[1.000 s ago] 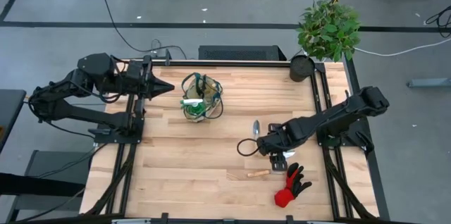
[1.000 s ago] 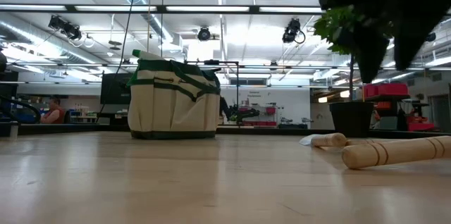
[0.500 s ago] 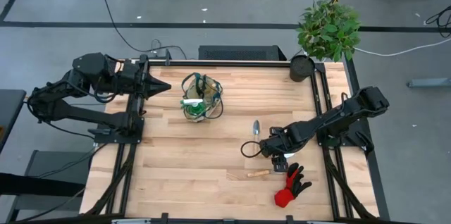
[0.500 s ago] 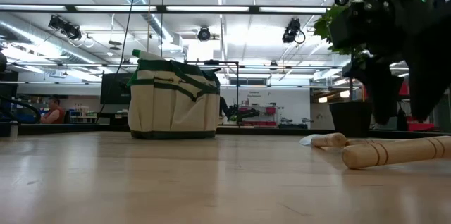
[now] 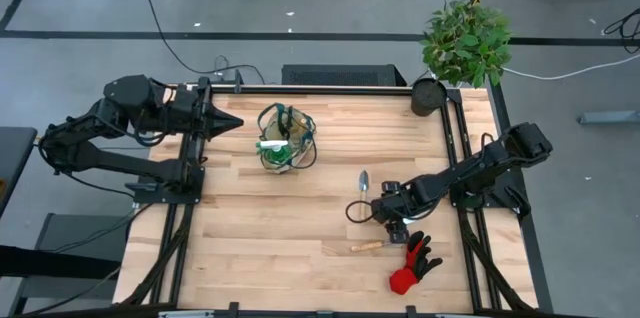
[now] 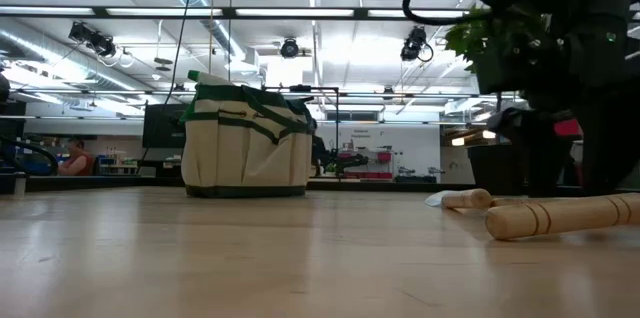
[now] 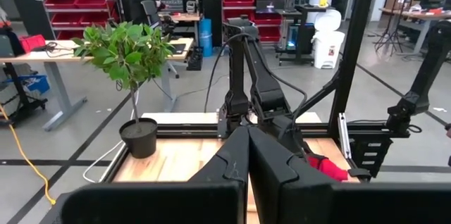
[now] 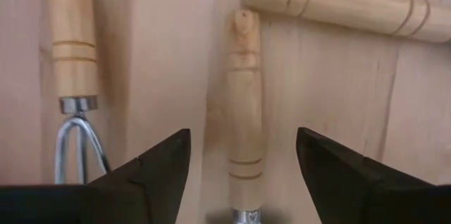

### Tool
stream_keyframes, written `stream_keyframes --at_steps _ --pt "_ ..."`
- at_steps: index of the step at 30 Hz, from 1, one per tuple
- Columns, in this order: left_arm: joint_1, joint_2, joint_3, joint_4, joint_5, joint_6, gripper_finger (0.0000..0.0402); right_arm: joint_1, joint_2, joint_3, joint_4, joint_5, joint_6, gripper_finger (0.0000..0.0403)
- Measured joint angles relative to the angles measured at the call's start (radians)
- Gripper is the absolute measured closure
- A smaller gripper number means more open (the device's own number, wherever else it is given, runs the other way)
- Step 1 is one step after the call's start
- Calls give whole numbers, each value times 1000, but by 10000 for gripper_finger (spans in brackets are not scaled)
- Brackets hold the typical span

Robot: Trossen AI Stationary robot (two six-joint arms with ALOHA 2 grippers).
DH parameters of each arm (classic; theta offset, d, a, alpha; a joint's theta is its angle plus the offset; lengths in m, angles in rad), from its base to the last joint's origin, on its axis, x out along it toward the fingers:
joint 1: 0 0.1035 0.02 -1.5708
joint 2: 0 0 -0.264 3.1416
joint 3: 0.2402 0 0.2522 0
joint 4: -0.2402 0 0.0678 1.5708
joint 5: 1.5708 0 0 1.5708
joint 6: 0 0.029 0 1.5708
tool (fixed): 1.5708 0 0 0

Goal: Pick & Place Garden tools in Gardening bag
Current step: Put the right brown trowel into the gardening bag

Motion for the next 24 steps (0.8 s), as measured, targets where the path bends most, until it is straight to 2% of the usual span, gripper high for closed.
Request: stream_keyframes --at_steps 4,24 --pt "0 0 0 0 -13 1 392 0 0 -9 1 30 -9 157" --pt "0 0 0 0 -61 1 392 0 -3 -59 77 28 -76 239"
